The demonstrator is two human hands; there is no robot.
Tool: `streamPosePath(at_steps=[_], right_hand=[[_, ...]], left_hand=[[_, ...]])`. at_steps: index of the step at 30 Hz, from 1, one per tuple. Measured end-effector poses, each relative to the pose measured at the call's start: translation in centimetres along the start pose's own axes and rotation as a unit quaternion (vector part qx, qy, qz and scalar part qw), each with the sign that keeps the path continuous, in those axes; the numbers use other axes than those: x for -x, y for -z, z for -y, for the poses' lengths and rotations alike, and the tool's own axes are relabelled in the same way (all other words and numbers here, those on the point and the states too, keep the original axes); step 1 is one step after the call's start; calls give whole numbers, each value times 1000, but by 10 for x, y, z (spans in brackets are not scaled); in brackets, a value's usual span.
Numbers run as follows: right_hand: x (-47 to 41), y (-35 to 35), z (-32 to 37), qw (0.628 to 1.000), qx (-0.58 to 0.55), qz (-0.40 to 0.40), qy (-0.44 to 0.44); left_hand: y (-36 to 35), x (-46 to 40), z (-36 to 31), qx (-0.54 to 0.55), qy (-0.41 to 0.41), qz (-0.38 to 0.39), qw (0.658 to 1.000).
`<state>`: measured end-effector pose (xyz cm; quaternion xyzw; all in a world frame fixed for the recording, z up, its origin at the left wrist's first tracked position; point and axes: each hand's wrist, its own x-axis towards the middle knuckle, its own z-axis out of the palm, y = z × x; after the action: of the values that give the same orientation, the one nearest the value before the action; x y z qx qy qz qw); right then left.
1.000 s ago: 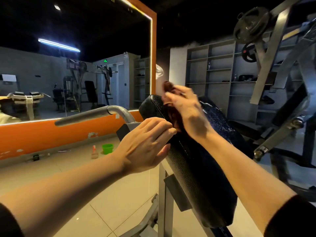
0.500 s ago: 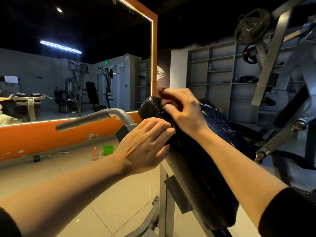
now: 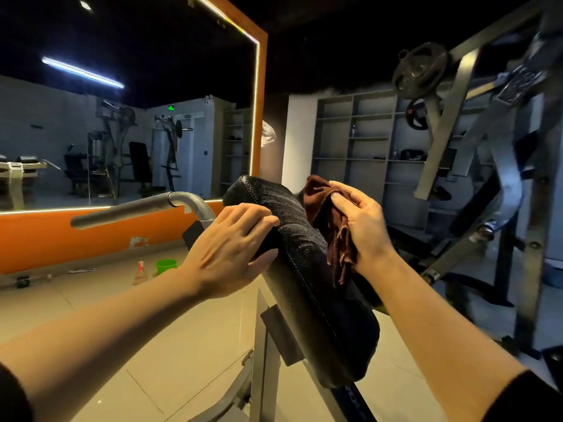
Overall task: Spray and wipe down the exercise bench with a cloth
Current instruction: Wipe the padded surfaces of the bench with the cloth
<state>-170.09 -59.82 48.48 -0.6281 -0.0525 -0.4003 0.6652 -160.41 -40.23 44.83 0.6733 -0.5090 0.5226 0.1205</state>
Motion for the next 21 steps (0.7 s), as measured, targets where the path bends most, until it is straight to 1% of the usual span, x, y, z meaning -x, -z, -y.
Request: streamPosePath(at_steps=[2,3,4,6,7,9,10,12,14,17,21], right_hand=[[16,1,13,1000,14,15,-6],[21,1,18,999,45,12,0],[26,1,22,997,74,6,5],[33,1,28,996,94,6,0],[36,2,31,997,81,12,-14],[42,11,38,997,59,16,-47],[44,18,41,997,57,14,-53],[48,33,47,996,74,21,-50],[49,49,52,992,120,32,-30],[51,65,60,981,190,32,-18],[57,79,72,965,262,-14,-10]], left_hand=[[6,-10,-22,65,52,-16,996],[10,-19,-37,133,81,-15,988],[14,-30,-53,218,116,1,969],[20,-51,-82,364,197,44,909],[21,-60,-93,410,231,56,881],[19,-70,-104,481,279,51,829],[19,-73,-107,509,295,44,807],[16,-76,-110,547,314,34,775],[15,-81,-112,569,332,27,752],[17,-86,-115,590,346,13,730],[17,-89,-118,581,345,-13,737]])
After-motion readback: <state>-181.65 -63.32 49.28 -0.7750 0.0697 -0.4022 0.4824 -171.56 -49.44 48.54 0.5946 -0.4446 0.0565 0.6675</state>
